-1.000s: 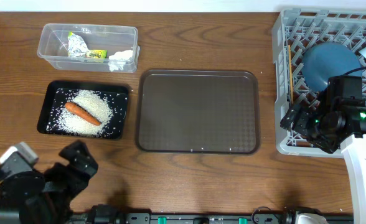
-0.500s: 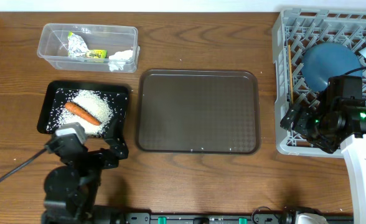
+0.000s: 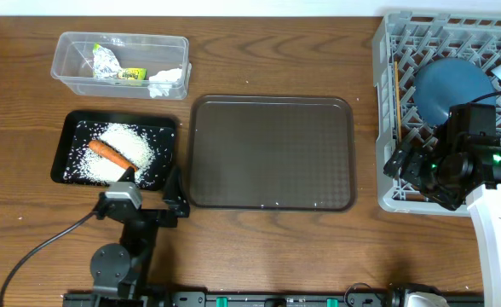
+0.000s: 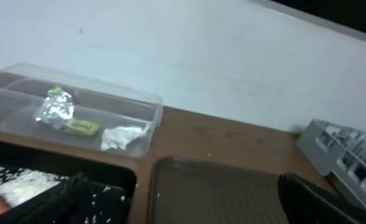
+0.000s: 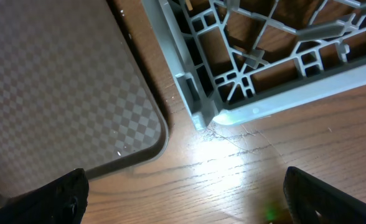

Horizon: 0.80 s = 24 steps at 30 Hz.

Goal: Sort waste into correct bins and load items into the dishwasher rack

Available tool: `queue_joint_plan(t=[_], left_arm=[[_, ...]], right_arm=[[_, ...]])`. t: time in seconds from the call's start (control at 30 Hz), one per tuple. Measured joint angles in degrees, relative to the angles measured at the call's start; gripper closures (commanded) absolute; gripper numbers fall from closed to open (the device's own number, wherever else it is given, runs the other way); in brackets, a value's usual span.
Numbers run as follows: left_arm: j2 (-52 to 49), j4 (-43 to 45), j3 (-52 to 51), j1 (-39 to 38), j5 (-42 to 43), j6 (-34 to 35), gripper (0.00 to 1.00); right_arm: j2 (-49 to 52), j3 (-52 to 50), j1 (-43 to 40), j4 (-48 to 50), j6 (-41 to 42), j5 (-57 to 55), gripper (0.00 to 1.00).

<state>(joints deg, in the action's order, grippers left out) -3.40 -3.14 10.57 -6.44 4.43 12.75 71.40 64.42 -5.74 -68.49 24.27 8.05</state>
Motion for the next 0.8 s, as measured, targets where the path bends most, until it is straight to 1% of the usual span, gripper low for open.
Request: queue_joint_plan(t=[0.13,0.3,0.57,0.8], left_arm=[[1.4,4.4,-5.1,0.0,1.0,-1.0,0.02],[2.1,5.0,-8.3,0.0,0.5,-1.1,0.02],[2.7,4.6,-10.0,0.2,-5.2,-0.7,0.02],[2.8,3.8,-10.0,1.9,-9.6,-0.5,0.02]], right_arm=[[0.0,0.0,0.0,0.0,0.0,0.0,0.01],[0.0,0.0,0.0,0.0,0.0,0.0,0.01],[0.0,0.0,0.0,0.0,0.0,0.0,0.01],[0.0,0.0,0.0,0.0,0.0,0.0,0.01]])
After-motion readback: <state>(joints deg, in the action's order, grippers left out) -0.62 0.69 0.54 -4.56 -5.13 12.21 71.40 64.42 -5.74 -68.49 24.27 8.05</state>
